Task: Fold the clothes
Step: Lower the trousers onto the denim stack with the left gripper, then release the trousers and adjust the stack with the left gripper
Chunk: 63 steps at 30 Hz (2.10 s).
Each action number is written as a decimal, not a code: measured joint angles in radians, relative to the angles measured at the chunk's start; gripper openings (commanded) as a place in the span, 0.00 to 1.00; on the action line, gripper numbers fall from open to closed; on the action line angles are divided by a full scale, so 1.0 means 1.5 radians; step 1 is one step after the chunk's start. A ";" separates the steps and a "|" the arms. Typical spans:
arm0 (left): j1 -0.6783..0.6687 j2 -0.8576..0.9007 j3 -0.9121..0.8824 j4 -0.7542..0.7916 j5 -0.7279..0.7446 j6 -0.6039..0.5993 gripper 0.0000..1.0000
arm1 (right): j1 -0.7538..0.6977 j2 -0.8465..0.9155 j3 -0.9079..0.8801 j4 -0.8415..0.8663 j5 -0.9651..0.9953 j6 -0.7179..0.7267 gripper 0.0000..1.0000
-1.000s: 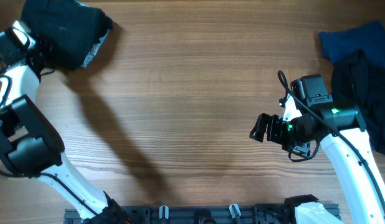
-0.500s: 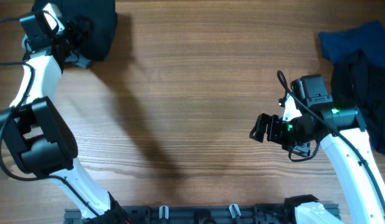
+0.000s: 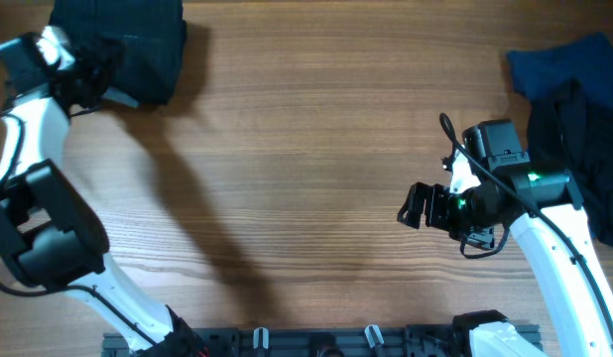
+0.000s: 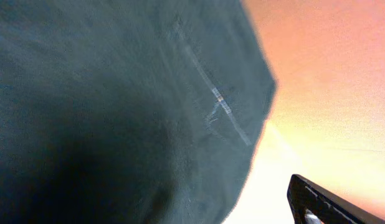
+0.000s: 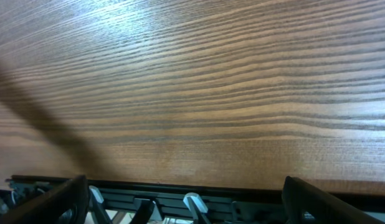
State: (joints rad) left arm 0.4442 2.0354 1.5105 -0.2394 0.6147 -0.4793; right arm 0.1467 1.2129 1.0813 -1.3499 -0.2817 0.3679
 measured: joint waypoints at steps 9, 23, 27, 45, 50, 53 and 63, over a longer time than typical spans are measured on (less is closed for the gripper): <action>0.062 -0.043 0.000 -0.044 0.177 -0.157 0.99 | 0.000 0.000 0.000 0.000 -0.002 -0.006 1.00; 0.143 -0.047 0.002 -0.156 0.006 -0.405 0.94 | 0.000 0.000 0.000 0.001 -0.002 -0.018 1.00; 0.143 -0.046 0.002 -0.126 -0.023 -0.405 0.94 | 0.000 0.000 0.000 0.002 -0.002 -0.018 1.00; 0.122 0.067 0.002 -0.002 0.034 -0.536 1.00 | 0.000 0.000 0.000 0.002 -0.002 -0.017 1.00; 0.109 0.067 0.002 0.006 0.051 -0.557 0.98 | 0.000 0.000 0.000 0.003 -0.002 -0.017 1.00; 0.103 0.067 0.002 0.011 0.050 -0.567 0.91 | 0.000 0.000 0.000 0.003 -0.002 -0.017 0.99; 0.100 0.067 0.002 0.015 0.004 -0.605 0.04 | 0.000 0.000 0.000 0.003 -0.002 -0.017 1.00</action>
State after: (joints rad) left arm 0.5938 2.1361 1.5139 -0.2173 0.6205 -1.3865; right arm 0.1467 1.2129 1.0813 -1.3460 -0.2848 0.3424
